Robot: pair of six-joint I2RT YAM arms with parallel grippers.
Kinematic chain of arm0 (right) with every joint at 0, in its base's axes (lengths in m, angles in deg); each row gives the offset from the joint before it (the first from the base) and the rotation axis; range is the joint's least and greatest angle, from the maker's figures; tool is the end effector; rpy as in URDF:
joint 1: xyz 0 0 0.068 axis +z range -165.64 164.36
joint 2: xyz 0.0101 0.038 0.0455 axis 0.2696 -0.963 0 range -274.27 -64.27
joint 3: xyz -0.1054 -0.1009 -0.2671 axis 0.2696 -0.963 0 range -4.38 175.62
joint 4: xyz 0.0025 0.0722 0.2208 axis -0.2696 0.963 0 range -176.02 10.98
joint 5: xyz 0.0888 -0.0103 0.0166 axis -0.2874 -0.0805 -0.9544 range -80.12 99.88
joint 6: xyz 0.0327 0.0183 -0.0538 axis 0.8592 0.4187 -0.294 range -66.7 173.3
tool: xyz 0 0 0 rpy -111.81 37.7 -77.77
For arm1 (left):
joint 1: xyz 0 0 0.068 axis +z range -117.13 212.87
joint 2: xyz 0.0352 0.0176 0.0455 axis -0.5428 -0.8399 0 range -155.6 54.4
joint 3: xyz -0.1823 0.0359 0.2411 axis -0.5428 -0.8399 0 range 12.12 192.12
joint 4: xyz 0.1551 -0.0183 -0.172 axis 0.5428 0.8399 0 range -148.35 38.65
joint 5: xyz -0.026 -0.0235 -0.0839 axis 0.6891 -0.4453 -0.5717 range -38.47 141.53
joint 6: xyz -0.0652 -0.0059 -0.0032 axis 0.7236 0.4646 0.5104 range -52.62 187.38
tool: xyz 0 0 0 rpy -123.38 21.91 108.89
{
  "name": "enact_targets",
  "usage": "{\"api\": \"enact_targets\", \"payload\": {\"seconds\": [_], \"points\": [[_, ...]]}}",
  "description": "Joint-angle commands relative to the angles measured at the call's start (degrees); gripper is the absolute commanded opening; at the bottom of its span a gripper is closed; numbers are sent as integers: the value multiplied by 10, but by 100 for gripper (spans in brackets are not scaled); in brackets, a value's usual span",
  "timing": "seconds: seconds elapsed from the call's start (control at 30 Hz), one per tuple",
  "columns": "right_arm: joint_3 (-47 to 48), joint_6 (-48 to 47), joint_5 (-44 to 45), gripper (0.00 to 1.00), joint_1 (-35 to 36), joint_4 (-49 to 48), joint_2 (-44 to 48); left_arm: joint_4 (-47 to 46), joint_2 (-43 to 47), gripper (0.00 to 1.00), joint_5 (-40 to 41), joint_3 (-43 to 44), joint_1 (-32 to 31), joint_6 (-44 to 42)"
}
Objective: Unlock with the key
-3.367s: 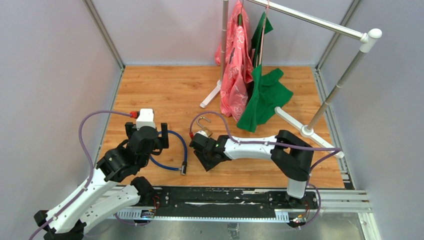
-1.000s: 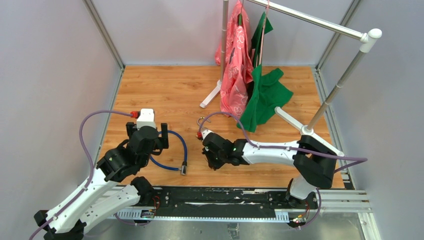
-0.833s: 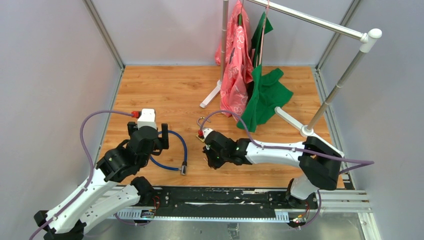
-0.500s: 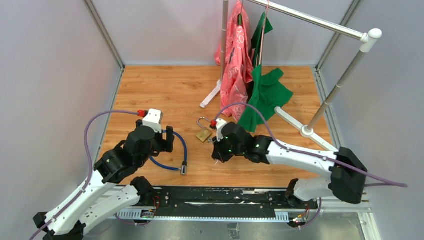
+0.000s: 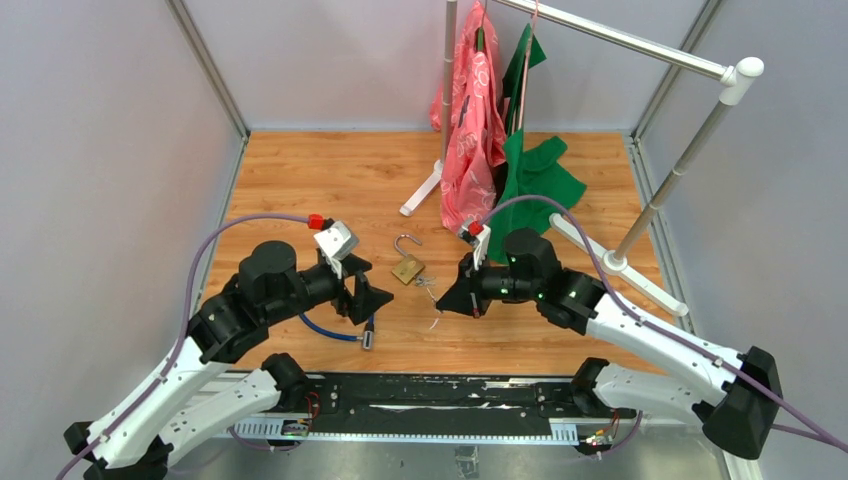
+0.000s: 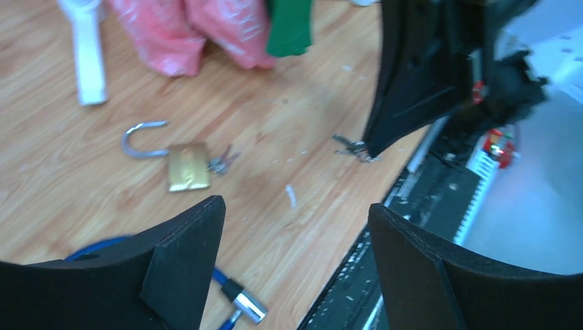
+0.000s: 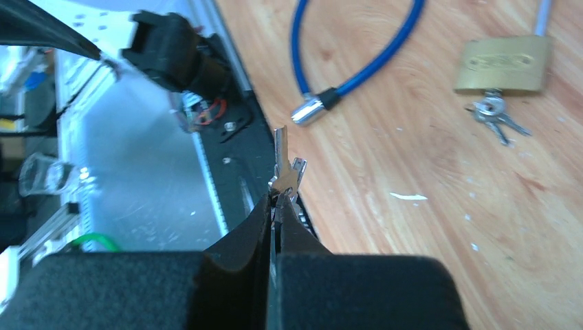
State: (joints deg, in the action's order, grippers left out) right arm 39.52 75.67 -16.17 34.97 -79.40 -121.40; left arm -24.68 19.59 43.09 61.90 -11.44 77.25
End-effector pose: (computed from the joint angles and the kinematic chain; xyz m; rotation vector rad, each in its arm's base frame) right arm 0.1055 0.1643 0.3312 -0.8329 1.9300 1.2524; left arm 0.0562 -0.0653 0.3559 0.6823 1.8491 -0.7722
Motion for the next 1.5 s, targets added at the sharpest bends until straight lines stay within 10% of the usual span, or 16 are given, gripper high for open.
{"api": "enact_targets", "payload": {"seconds": [0.0,0.6,1.47], "points": [[4,16,-128,0,-13,-26,29,-51,-13,80,-186,31,5,-33],[35,122,-349,0,-17,-189,32,-86,-70,54,-416,79,4,-35],[49,131,-387,0,-12,-212,10,-155,-125,29,-404,64,-60,10]]}}
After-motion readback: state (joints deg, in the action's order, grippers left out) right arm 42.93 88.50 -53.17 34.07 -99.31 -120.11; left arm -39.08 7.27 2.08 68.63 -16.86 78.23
